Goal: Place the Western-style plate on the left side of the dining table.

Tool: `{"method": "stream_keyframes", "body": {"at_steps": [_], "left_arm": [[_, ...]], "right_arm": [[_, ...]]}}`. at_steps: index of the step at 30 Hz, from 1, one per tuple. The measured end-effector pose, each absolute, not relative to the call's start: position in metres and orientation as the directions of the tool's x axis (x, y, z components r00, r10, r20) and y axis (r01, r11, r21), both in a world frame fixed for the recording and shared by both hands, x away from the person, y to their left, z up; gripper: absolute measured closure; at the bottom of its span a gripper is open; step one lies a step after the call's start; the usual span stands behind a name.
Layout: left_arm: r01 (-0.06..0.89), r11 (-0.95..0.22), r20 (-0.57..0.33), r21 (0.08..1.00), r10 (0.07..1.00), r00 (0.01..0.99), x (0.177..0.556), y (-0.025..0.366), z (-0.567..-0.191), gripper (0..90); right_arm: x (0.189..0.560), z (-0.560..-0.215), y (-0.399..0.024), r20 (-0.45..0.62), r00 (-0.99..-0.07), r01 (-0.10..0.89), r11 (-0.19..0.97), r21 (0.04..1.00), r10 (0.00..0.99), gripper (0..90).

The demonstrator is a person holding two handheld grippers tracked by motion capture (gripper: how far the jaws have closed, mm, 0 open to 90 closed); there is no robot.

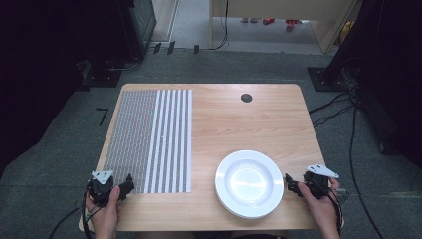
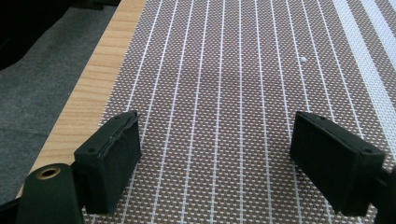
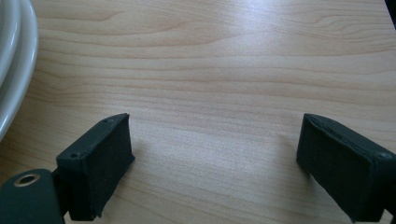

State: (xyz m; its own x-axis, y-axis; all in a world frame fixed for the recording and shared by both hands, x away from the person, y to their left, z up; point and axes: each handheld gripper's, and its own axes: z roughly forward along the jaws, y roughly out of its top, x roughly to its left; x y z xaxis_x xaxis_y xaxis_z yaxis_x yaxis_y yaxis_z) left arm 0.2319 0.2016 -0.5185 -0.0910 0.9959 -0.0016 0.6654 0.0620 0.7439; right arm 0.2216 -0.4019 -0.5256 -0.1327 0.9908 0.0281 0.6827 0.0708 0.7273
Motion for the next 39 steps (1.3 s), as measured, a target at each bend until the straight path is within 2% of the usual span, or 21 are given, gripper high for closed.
{"method": "stream_keyframes", "body": {"at_steps": [9, 18, 20, 23, 25, 28, 31, 32, 33, 39], "left_arm": [[0.67, 0.044, 0.011, 0.741, 0.997, -0.078, 0.23, 0.2, -0.517, 16.7], [0.646, -0.001, 0.026, 0.764, 0.999, -0.029, 0.227, 0.181, -0.508, 16.6], [0.641, -0.005, 0.02, 0.768, 1.0, -0.016, 0.225, 0.176, -0.507, 16.6], [0.636, -0.008, 0.007, 0.771, 1.0, 0.004, 0.223, 0.169, -0.505, 16.6], [0.633, -0.01, -0.003, 0.774, 1.0, 0.02, 0.222, 0.163, -0.502, 16.6], [0.624, -0.007, -0.023, 0.781, 0.999, 0.04, 0.22, 0.154, -0.499, 16.6], [0.62, -0.017, -0.039, 0.784, 0.996, 0.077, 0.217, 0.143, -0.497, 16.6], [0.62, -0.017, -0.039, 0.784, 0.996, 0.077, 0.217, 0.143, -0.497, 16.6], [0.619, -0.027, -0.054, 0.785, 0.992, 0.112, 0.215, 0.133, -0.495, 16.7], [0.61, -0.062, -0.057, 0.79, 0.983, 0.175, 0.212, 0.11, -0.493, 16.6]], "right_arm": [[0.222, -0.526, -0.402, 0.027, -0.133, 0.682, 0.072, 0.727, 0.991, 10.2], [0.222, -0.521, -0.398, 0.035, -0.069, 0.706, 0.024, 0.708, 0.997, 9.9], [0.22, -0.517, -0.398, 0.049, -0.044, 0.689, -0.005, 0.725, 0.998, 18.0], [0.216, -0.51, -0.4, 0.085, -0.011, 0.658, -0.057, 0.751, 0.996, 24.6], [0.213, -0.504, -0.402, 0.143, -0.014, 0.634, -0.102, 0.767, 0.99, 33.2], [0.211, -0.5, -0.403, 0.186, -0.033, 0.62, -0.126, 0.774, 0.982, 34.2], [0.209, -0.498, -0.401, 0.214, -0.088, 0.613, -0.116, 0.781, 0.973, 42.3], [0.209, -0.498, -0.401, 0.214, -0.088, 0.613, -0.116, 0.781, 0.973, 42.3], [0.208, -0.497, -0.398, 0.247, -0.126, 0.613, -0.12, 0.781, 0.961, 44.3], [0.205, -0.494, -0.387, 0.251, -0.14, 0.588, -0.123, 0.799, 0.958, 46.8]]}}
